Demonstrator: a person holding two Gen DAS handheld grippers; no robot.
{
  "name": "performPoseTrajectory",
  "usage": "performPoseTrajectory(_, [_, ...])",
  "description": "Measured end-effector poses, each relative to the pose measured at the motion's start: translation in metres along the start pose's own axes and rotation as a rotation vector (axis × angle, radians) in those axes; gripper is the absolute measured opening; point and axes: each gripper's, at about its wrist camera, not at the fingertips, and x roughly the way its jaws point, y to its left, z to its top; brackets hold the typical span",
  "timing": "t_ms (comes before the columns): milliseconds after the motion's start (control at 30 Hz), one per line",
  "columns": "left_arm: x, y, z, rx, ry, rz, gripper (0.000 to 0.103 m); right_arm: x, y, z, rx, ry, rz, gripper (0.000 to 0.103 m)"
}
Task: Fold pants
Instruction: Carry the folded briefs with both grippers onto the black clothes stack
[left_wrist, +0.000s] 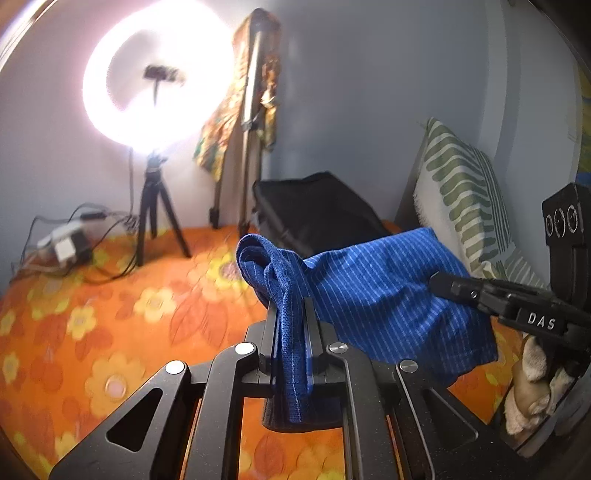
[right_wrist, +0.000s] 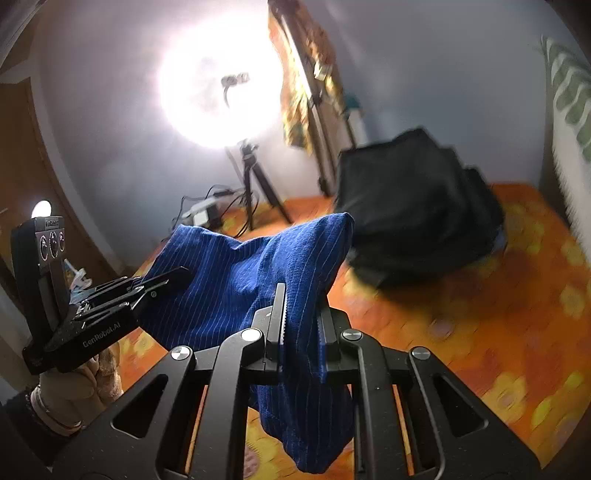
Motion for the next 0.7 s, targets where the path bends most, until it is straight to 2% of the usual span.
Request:
performPoseTrajectory(333, [0.059,-0.021,0.061,0.043,-0.082,-0.013,0.008,0.018,-0.044,0.069,-0.097,-0.049,-0.118,0.013])
performPoseTrajectory(533, [0.102,-0.024,0.089,0.052,-0.089,0.007,0.008,0.052,-0.071,0.112,-0.153,-0.055,-0.202,0.013])
performPoseTrajectory(700, [0.139,-0.026,0.099,0.063,-0.086,0.034,0.008,0.090,-0.095,0.143,-0.159,-0.040,-0.232,0.013])
